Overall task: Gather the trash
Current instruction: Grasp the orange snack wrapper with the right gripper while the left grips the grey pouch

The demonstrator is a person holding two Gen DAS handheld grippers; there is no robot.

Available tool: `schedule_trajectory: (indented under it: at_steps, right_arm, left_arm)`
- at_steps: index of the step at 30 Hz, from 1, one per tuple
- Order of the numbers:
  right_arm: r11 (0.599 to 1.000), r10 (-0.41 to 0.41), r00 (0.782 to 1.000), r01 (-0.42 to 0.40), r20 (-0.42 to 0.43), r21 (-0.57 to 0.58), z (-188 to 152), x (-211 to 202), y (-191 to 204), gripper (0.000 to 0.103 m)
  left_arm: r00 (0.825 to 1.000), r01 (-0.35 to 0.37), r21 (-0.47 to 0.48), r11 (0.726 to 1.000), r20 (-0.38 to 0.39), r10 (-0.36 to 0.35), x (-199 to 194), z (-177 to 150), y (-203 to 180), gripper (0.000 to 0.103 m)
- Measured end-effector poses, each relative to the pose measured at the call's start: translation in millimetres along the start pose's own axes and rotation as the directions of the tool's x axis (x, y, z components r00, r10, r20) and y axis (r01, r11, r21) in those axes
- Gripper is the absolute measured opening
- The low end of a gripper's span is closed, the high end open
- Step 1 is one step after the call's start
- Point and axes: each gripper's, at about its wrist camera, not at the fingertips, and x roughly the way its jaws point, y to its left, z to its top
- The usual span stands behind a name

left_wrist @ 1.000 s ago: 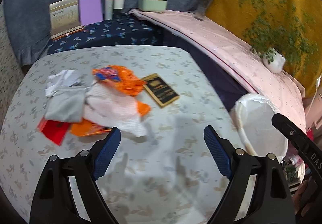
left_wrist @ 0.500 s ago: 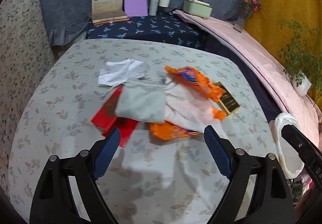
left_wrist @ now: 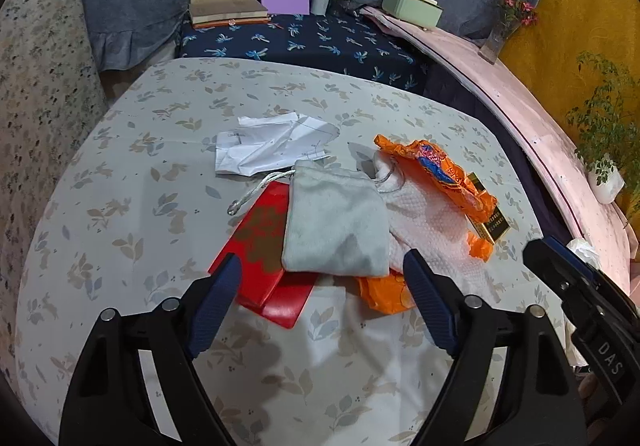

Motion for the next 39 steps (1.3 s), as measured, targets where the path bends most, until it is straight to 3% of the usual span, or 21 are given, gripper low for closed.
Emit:
schedule_trajectory:
  at_steps: [4, 10, 12, 17, 21, 23, 37, 39]
  right_arm:
    - [1.000, -0.002, 1.000, 0.002, -0.007, -0.023, 10, 18, 3, 0.031]
    - [0.998, -0.012, 0.999, 0.010, -0.031, -0.064, 20, 45, 6, 0.031]
    - [0.997, -0.015, 0.999, 0.012, -0.039, -0.074, 22, 53, 8, 0.031]
    - [0.995, -0.027, 0.997, 0.019, -0.071, -0.101, 19, 71, 10, 0.030]
    - [0.994, -0.028, 0.996, 0.018, -0.090, -0.104, 15, 79, 8, 0.022]
    - [0.994, -0.026, 0.994, 0.015, -0.102, -0.107, 14, 81, 7, 0.002]
    - [0.999, 0.011, 1.000, -0.011, -0.020, -0.047, 19, 36, -9, 0.001]
    - [0.999, 0.007, 1.000, -0.008, -0.022, -0.045, 20, 35, -11, 0.007]
  left_arm:
    - [0.999, 0.026, 0.024, 0.999, -0.038, -0.025, 14, 7, -3, 0.067]
    - [0.995, 0.062, 0.049, 0.997, -0.079, -0.058, 28, 11, -7, 0.046]
    - [0.993, 0.079, 0.049, 0.996, -0.089, -0.074, 31, 12, -8, 0.030]
    - [0.990, 0.110, 0.053, 0.993, -0.093, -0.104, 30, 11, -11, 0.011]
    - [0.989, 0.121, 0.059, 0.991, -0.087, -0.116, 26, 11, -15, 0.006]
    - [0.990, 0.124, 0.062, 0.990, -0.076, -0.119, 22, 11, -17, 0.005]
    - [0.989, 0.151, 0.071, 0.986, -0.022, -0.149, -8, 14, -38, 0.005]
    - [0.989, 0.146, 0.068, 0.987, -0.015, -0.146, -11, 14, -39, 0.005]
